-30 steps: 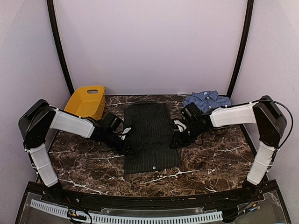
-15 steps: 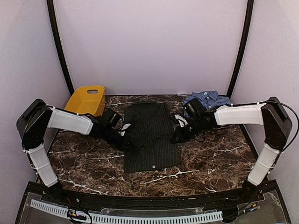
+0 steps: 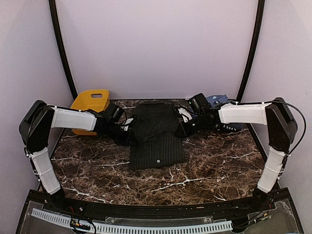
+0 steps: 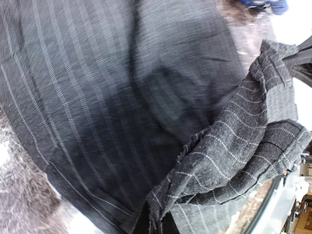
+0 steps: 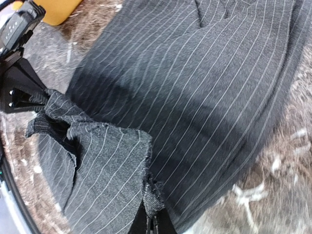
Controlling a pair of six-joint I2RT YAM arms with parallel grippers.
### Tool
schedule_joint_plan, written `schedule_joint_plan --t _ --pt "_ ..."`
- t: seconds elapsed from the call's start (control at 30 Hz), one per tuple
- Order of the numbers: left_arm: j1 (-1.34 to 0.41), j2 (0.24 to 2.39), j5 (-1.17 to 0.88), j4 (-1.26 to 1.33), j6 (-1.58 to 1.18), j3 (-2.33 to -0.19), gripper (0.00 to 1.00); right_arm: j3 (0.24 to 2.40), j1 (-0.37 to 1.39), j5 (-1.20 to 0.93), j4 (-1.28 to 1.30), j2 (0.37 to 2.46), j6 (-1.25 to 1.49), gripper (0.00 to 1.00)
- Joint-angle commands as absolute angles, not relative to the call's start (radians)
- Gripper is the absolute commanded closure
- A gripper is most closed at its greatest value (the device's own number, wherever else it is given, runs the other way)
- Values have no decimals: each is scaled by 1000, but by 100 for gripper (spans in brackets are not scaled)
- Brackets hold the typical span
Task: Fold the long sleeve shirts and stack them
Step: Adjust the 2/3-rectangle-folded shirt at the center of the board.
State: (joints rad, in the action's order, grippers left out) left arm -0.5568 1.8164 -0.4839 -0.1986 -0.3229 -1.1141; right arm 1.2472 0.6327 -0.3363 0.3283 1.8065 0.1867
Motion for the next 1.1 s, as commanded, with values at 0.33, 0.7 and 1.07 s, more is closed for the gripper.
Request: schedule_joint_plan --t 0.33,0.7,1.07 --pt "-536 1913 -354 -208 -355 -1153 100 1313 620 -246 149 1982 75 76" --pt "-535 1879 -320 -157 -384 -1163 83 1203 620 -174 155 1767 120 50" --pt "-535 1792 -169 -106 -380 -1197 69 998 756 -244 112 1605 215 51"
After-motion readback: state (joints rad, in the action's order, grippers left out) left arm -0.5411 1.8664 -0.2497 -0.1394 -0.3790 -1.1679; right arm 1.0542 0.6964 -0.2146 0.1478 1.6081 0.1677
